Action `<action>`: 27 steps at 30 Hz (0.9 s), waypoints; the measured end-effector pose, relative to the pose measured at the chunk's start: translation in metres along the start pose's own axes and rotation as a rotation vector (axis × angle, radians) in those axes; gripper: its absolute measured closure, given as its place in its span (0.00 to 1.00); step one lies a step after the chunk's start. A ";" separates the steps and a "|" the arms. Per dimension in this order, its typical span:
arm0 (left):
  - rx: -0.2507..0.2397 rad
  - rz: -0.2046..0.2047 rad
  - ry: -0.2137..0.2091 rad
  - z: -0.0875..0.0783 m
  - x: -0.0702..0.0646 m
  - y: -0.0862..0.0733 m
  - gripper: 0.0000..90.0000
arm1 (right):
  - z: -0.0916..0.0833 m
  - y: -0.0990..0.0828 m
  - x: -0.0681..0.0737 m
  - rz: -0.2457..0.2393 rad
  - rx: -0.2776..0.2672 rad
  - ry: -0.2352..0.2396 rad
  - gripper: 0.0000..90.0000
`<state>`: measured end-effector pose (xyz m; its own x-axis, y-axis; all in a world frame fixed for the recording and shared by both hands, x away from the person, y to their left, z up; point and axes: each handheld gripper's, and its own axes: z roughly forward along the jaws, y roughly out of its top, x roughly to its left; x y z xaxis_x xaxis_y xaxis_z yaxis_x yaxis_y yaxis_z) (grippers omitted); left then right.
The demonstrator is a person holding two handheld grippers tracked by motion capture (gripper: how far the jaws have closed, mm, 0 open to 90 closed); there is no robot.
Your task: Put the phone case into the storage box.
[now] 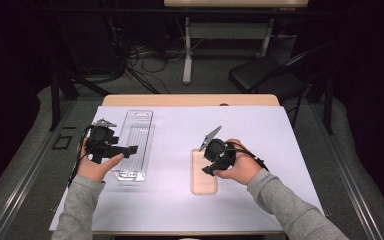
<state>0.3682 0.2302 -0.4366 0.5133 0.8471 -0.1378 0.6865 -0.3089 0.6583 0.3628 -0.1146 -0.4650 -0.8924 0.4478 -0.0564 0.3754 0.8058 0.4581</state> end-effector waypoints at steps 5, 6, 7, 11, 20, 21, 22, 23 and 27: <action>0.001 -0.002 -0.001 0.000 0.000 0.000 0.19 | 0.007 0.000 0.005 -0.070 0.056 0.030 0.65; 0.001 -0.002 -0.001 0.000 0.000 0.000 0.19 | 0.007 0.000 0.005 -0.070 0.056 0.030 0.65; -0.001 -0.002 0.001 0.000 0.000 0.000 0.19 | 0.007 0.000 0.006 -0.079 0.063 0.030 0.66; 0.002 -0.001 0.001 0.002 0.001 -0.001 0.19 | 0.013 -0.001 0.009 -0.122 0.092 0.028 0.69; 0.001 -0.002 0.001 0.002 0.001 -0.001 0.19 | 0.022 -0.001 0.015 -0.193 0.127 0.041 0.72; 0.000 -0.003 0.001 0.002 0.001 -0.001 0.20 | 0.023 -0.002 0.015 -0.193 0.123 0.046 0.72; -0.001 0.000 0.002 0.002 0.001 -0.001 0.20 | 0.023 -0.002 0.015 -0.190 0.123 0.046 0.72; 0.000 -0.001 0.004 0.002 0.001 -0.001 0.20 | 0.025 -0.004 0.016 -0.188 0.113 0.043 0.72; 0.002 -0.003 0.004 0.002 0.001 -0.001 0.20 | 0.027 -0.006 0.015 -0.187 0.119 0.049 0.71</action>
<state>0.3687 0.2309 -0.4389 0.5090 0.8498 -0.1371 0.6890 -0.3068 0.6566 0.3540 -0.1023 -0.4931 -0.9592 0.2691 -0.0863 0.2263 0.9143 0.3360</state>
